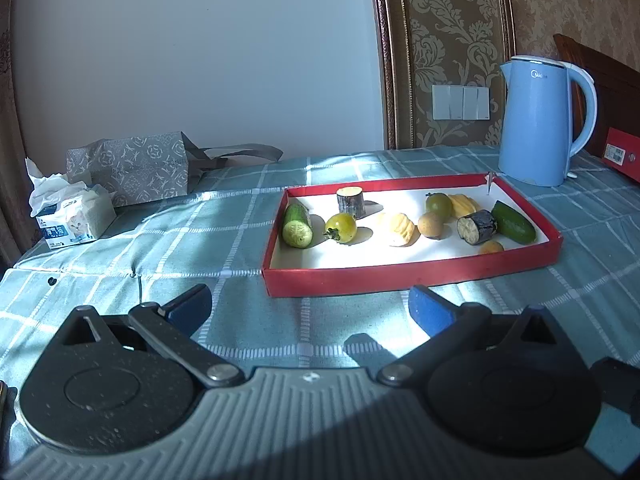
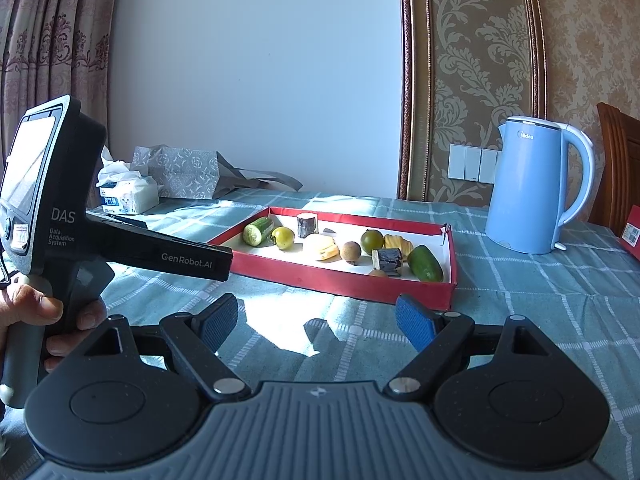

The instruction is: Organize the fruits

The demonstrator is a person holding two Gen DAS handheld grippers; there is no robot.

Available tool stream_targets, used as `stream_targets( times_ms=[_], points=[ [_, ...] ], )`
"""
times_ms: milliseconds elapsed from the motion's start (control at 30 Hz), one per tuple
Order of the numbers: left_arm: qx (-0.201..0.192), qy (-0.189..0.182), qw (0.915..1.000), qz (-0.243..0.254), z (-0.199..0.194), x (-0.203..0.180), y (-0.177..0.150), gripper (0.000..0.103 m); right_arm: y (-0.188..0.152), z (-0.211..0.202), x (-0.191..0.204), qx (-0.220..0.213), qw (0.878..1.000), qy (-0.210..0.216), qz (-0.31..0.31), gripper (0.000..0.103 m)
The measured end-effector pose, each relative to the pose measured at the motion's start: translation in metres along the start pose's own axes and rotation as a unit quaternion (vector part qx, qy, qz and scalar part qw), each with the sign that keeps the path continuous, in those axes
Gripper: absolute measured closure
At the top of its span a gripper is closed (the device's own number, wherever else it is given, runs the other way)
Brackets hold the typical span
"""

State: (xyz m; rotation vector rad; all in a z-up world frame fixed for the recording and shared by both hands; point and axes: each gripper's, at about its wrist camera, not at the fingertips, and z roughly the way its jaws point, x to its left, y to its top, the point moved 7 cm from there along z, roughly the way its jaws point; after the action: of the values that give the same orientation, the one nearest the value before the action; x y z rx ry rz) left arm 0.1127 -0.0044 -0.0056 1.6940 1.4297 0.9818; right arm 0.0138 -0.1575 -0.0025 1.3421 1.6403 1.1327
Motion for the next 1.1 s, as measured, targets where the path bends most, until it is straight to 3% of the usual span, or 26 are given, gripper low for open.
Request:
stream_targets(
  times_ms=[733, 1100],
  points=[
    [0.016, -0.008, 0.9997, -0.013, 0.007, 0.006, -0.004, 0.0, -0.001, 0.003, -0.005, 0.004, 1.0, -0.003, 0.001, 0.016],
    [0.006, 0.008, 0.9999, -0.003, 0.012, 0.008, -0.002, 0.0, -0.001, 0.01, -0.018, 0.008, 1.0, -0.018, -0.007, 0.016]
  ],
)
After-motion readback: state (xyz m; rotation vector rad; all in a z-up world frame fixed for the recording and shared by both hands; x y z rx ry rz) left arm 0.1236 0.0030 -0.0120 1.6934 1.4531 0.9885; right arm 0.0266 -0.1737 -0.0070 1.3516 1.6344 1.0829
